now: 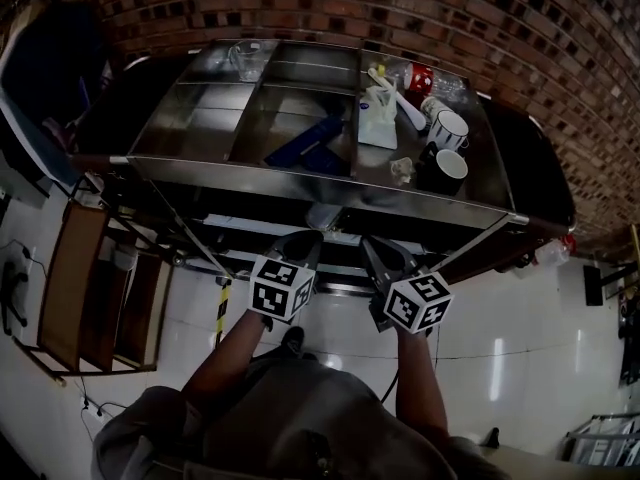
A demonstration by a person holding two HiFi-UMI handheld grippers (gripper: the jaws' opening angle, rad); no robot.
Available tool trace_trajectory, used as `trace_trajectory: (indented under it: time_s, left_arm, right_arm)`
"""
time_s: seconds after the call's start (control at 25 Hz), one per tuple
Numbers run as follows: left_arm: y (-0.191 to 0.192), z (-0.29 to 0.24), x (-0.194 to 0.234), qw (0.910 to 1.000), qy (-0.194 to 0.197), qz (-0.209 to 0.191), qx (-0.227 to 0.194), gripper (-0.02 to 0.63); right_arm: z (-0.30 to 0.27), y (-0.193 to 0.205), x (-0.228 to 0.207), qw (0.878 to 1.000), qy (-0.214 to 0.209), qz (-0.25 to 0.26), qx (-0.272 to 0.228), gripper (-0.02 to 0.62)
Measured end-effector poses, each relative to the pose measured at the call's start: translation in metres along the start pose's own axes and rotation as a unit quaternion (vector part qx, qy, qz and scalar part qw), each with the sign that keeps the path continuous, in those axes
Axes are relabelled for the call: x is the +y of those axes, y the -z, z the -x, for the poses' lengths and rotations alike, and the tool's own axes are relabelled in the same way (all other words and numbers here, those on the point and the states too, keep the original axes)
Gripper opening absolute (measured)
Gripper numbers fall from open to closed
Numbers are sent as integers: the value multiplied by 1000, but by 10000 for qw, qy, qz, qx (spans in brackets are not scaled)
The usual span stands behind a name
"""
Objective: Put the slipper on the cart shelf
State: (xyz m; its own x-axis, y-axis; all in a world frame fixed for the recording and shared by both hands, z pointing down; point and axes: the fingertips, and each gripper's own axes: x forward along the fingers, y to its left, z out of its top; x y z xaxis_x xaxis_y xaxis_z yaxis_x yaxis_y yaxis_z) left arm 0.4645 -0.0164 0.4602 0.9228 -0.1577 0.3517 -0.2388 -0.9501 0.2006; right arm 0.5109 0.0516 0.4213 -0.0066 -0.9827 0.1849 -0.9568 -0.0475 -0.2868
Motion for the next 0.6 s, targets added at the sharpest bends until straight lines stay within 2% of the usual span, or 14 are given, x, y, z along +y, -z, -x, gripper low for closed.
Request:
trace_trajectory:
  time_s: [0.24, 0.6]
  left_arm:
    - [-7, 9, -1, 9999, 118, 27, -33, 8]
    - [-9, 9, -1, 9999, 98, 81, -44, 8]
  right_arm:
    - [-3, -3, 10, 9999, -61, 145, 29, -2]
    - [3, -10, 14, 9997, -79, 240, -42, -2]
